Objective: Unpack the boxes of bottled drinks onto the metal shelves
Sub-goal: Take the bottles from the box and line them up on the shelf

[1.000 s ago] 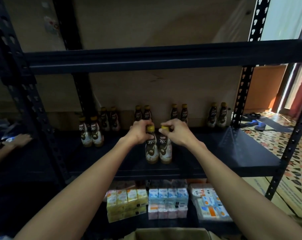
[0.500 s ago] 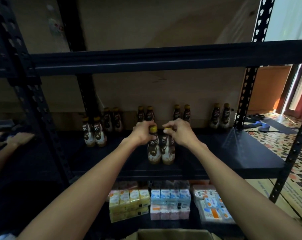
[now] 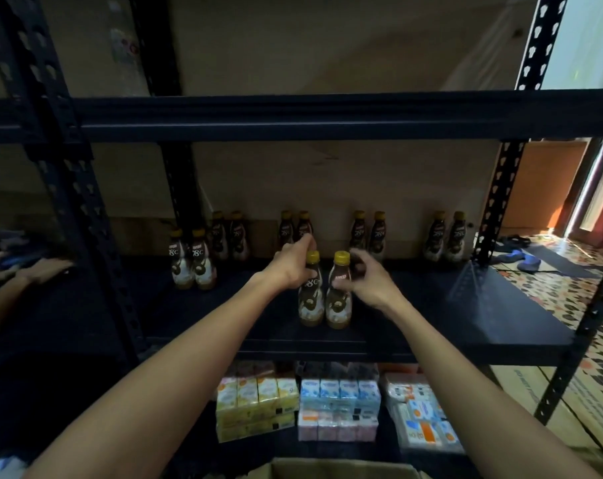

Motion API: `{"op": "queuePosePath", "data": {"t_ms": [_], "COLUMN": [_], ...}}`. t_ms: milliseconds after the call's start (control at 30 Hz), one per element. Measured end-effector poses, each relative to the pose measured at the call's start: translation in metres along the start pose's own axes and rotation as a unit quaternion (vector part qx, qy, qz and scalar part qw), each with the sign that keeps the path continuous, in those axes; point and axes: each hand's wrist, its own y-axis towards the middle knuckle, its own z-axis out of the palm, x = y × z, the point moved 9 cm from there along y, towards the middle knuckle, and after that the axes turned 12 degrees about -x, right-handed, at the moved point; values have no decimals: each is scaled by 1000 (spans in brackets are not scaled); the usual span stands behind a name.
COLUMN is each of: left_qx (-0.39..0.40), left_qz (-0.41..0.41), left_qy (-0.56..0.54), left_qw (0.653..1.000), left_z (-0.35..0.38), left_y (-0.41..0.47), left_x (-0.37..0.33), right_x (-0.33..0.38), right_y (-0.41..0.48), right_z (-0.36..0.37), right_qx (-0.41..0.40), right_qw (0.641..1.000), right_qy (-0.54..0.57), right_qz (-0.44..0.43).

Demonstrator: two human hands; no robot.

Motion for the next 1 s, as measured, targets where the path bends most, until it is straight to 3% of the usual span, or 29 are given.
{"op": "queuePosePath", "data": {"t_ms": [100, 400, 667, 1000], "left_qx": [9, 9, -58, -68], "left_qz": [8, 20, 104, 99], "left_qy": [-13, 24, 262, 352], "left_qw": [1000, 999, 958, 928], "left_z": [-2, -32, -70, -86], "left_y": [5, 18, 32, 56], "left_x": [3, 45, 94, 132], "right_x": [-26, -19, 3, 19], "right_y": [-8, -7, 6, 35], "right_z": [21, 79, 162, 215], "right_qx": [24, -40, -36, -31], "right_qw": [999, 998, 997, 996], "right_qy": [-36, 51, 62, 67], "right_qz": [16, 1, -14, -50]}}
